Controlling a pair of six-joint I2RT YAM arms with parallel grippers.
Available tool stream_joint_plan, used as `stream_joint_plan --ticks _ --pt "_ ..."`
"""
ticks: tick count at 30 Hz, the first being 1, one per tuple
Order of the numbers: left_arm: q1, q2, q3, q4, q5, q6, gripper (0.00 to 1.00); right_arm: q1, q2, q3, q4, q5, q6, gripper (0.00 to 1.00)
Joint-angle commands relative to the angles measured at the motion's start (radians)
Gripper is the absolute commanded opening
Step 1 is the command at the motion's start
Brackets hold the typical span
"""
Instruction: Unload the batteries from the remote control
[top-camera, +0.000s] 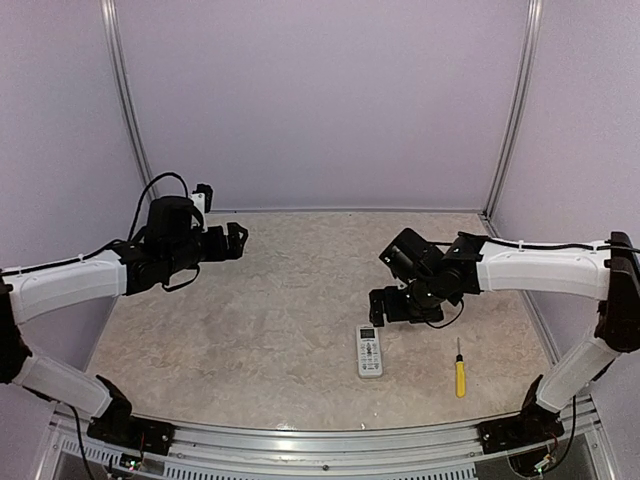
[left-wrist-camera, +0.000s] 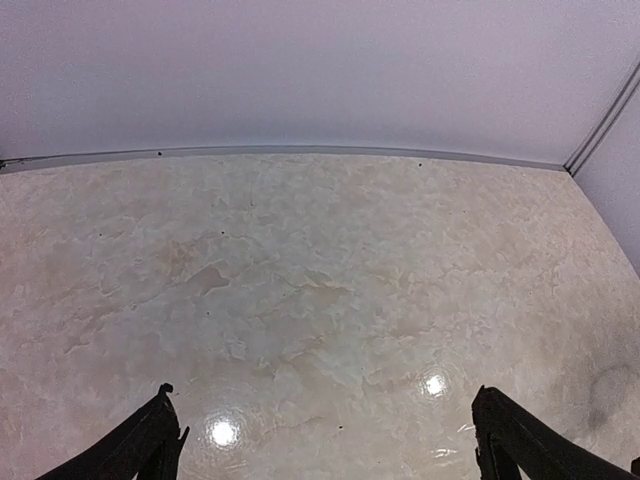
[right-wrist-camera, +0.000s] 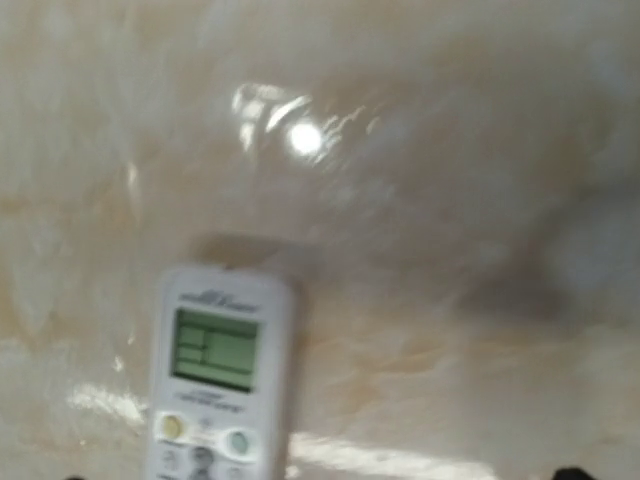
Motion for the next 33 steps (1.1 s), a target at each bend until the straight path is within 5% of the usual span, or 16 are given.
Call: stream_joint_plan --ticks 1,23,33 --pt "-0.010 0.005 0.022 -0.002 -0.024 0.023 0.99 0.096 0.124 0.103 -0.060 0.073 0.095 1.00" --pt "-0.010 -0.088 -0.042 -0.032 -0.078 0.036 0.99 0.137 0.405 0.280 -0.148 0.119 0.113 0.94" --pt "-0.010 -0.111 -0.074 -0.032 -0.083 0.022 0.99 0.087 0.452 0.286 -0.105 0.067 0.085 0.72"
